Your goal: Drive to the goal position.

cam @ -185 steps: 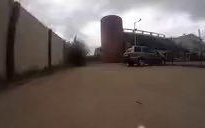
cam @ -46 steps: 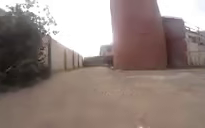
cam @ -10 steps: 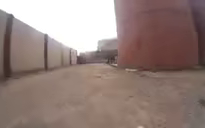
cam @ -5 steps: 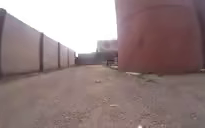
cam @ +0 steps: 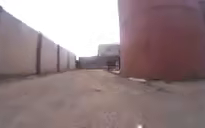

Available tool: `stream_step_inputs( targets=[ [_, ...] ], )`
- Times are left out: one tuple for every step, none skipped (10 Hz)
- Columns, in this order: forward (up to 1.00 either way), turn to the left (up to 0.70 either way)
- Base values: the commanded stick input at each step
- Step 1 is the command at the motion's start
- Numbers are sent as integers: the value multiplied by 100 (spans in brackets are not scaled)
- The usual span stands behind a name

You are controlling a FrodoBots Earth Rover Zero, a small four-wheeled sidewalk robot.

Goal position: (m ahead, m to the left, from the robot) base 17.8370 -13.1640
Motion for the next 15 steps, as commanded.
stream_step_inputs(
  targets=[
    [100, 0],
    [100, 0],
    [100, 0],
    [100, 0],
    [100, 0],
    [100, 0],
    [100, 0],
    [100, 0],
    [100, 0],
    [100, 0],
    [100, 0],
    [100, 0],
    [100, 0],
    [100, 0],
    [100, 0]
  ],
)
